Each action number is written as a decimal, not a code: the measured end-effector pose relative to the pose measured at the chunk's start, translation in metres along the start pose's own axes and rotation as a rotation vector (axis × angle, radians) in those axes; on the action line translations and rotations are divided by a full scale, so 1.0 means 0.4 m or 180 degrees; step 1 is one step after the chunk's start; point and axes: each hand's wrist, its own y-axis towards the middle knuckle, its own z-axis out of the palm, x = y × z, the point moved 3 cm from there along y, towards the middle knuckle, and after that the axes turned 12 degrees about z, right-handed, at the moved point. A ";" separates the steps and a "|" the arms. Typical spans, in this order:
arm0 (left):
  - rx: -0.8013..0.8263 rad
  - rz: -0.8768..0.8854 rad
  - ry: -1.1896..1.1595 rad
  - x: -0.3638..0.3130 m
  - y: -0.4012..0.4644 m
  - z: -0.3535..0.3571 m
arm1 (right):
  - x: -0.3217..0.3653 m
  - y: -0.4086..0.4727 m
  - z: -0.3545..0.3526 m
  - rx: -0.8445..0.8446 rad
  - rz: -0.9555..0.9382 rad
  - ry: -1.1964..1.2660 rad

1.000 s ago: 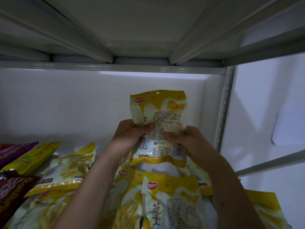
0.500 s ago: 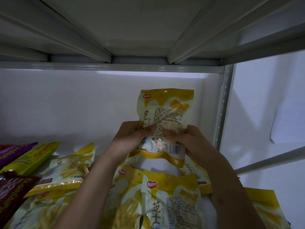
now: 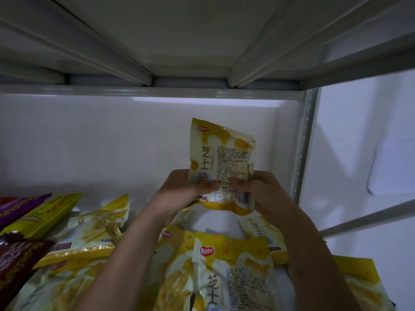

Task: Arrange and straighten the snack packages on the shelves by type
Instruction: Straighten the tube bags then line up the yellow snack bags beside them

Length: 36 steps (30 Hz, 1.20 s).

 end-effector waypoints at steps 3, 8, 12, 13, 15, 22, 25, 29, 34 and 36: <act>-0.0125 0.0022 0.0010 0.000 0.002 -0.004 | 0.004 -0.004 0.011 0.0158 0.0142 0.0336; -0.0164 -0.0057 0.0007 0.007 0.003 0.008 | 0.015 -0.015 0.012 0.0138 -0.0037 -0.0011; -0.0006 -0.0264 -0.0291 0.016 0.007 0.011 | 0.004 -0.012 0.006 -0.0038 -0.0019 -0.0078; 0.0041 -0.0284 -0.0404 0.018 0.006 0.012 | 0.004 -0.013 0.008 -0.0063 -0.0008 -0.0126; 0.0077 -0.0288 -0.0490 0.024 0.004 0.016 | 0.001 -0.011 0.009 -0.0143 0.0012 -0.0261; -0.0360 -0.0506 0.1102 0.100 0.007 -0.008 | -0.081 0.049 0.007 -0.0981 0.0431 -0.1211; -0.0038 -0.0647 0.1801 0.147 0.005 -0.002 | -0.132 0.062 0.005 -0.1164 0.0655 -0.1607; 0.0476 -0.0913 0.2703 0.170 -0.011 0.012 | -0.168 0.064 0.020 -0.1075 0.1013 -0.2334; 0.0964 -0.1251 0.3514 0.181 -0.019 0.005 | -0.163 0.034 0.040 -0.0826 0.1257 -0.2614; 0.1041 -0.1248 0.3568 0.182 -0.015 -0.001 | -0.158 0.033 0.042 -0.0791 0.1213 -0.2869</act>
